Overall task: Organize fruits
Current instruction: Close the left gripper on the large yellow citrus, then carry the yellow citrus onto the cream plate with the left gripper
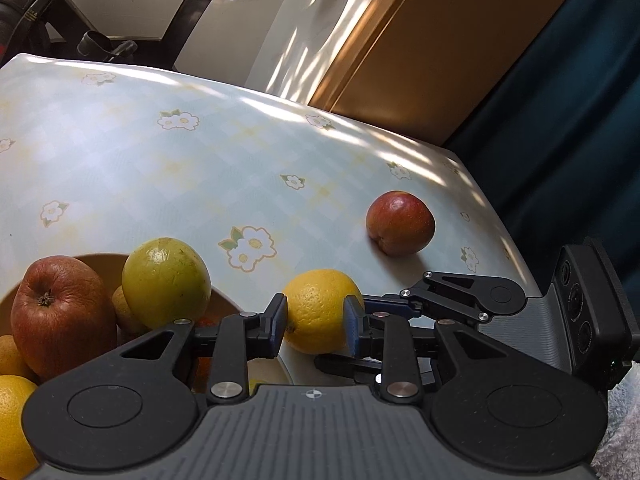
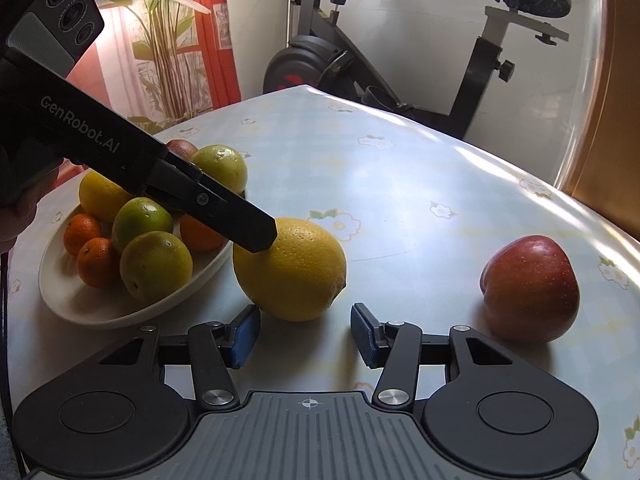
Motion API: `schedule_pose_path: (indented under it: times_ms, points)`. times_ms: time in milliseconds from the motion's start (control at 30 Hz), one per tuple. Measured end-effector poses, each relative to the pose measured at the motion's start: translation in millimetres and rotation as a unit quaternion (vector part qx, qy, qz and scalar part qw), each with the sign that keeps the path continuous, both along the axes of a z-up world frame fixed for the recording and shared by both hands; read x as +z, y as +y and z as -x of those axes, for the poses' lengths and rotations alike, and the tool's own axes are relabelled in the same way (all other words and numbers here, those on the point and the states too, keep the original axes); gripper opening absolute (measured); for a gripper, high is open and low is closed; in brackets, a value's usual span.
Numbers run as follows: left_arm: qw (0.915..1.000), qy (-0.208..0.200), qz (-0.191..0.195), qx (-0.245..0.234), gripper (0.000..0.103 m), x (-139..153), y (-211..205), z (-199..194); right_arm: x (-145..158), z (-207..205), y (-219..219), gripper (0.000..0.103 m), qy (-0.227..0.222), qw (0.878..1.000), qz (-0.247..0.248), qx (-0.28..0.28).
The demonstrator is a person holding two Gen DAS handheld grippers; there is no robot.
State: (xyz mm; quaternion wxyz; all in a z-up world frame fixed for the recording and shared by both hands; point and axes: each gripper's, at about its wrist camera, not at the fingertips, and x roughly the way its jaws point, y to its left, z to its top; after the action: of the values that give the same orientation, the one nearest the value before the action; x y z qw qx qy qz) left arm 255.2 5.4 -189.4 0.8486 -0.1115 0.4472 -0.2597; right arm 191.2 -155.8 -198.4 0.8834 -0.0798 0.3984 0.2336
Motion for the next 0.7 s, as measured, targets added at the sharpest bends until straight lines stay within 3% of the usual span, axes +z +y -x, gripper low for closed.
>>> schedule_pose_path:
  times_ms: [333,700]
  points:
    - [1.0,-0.003,0.004,0.002,0.031,-0.5,0.6,-0.1,2.0,0.0,6.8,0.047,-0.017,0.999,0.016,0.025]
    - [0.9999,-0.007,0.004,0.01,0.034,-1.6,0.3,1.4,2.9,1.6,0.9,0.05,-0.023,1.0,-0.001,0.014]
